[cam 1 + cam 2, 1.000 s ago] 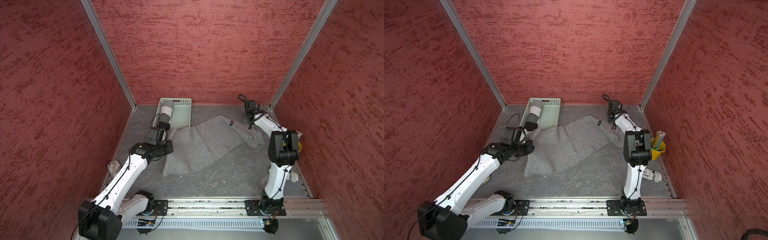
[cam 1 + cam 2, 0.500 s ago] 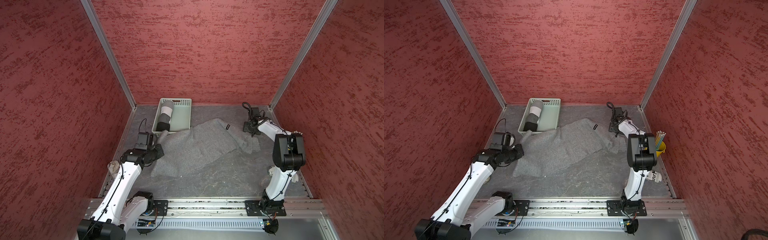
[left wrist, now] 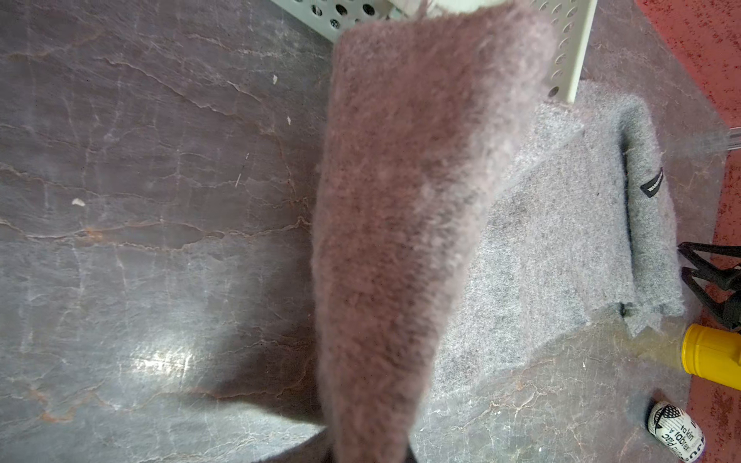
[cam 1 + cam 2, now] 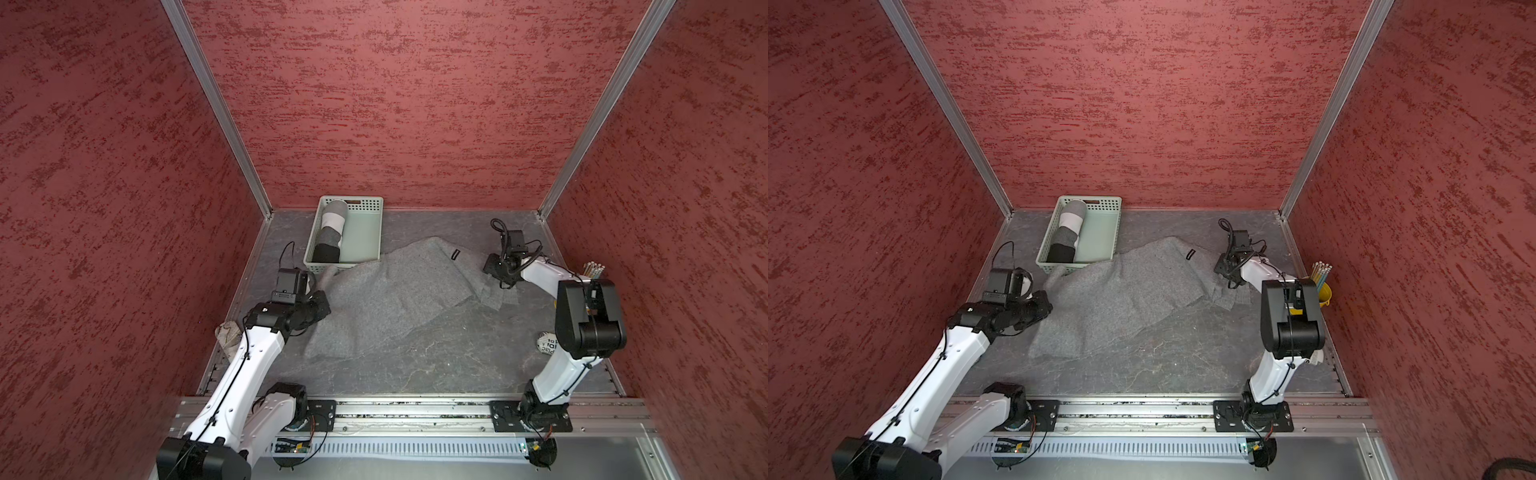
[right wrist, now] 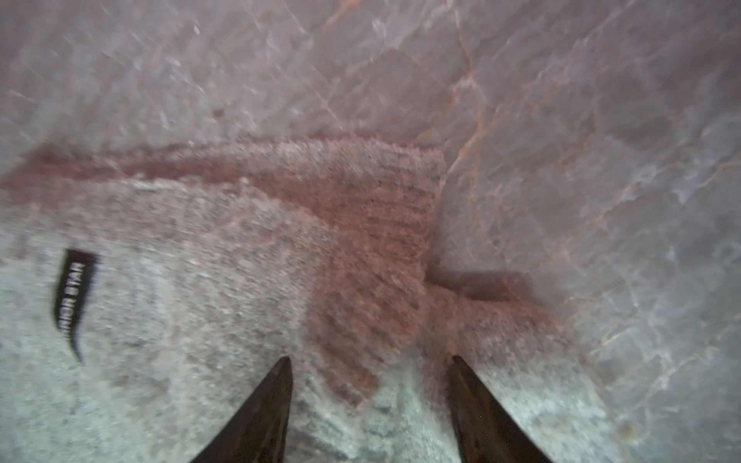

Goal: Roll up the scarf and place it into the basket
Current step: Flatten out the scarf at the center of the board.

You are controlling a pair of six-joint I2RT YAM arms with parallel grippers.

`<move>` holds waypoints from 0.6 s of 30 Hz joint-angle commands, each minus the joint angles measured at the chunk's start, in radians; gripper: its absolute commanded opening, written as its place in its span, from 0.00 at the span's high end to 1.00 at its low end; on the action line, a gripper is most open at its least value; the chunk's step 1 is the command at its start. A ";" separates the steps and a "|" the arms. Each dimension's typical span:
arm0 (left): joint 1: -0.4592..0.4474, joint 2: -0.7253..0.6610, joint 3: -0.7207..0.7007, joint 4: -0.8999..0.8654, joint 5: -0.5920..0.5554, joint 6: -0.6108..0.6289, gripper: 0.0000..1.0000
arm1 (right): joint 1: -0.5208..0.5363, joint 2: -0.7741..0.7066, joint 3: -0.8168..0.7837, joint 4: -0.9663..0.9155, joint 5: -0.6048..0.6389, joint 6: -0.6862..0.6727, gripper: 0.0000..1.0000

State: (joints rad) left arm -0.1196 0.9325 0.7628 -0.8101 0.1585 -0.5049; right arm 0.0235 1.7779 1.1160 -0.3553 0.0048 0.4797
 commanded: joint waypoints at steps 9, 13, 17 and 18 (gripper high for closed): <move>0.000 -0.008 -0.027 0.037 0.021 -0.015 1.00 | 0.001 -0.004 0.067 0.011 -0.008 0.026 0.40; 0.000 -0.012 -0.034 0.046 0.025 -0.019 1.00 | 0.001 -0.042 -0.003 0.041 -0.029 0.051 0.39; -0.001 -0.011 -0.035 0.046 0.024 -0.018 1.00 | 0.001 -0.072 -0.076 0.069 -0.040 0.076 0.38; -0.002 -0.011 -0.036 0.046 0.025 -0.019 1.00 | 0.001 -0.079 -0.095 0.082 -0.050 0.081 0.38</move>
State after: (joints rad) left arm -0.1196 0.9325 0.7338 -0.7856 0.1753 -0.5201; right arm 0.0235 1.7363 1.0554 -0.3153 -0.0208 0.5240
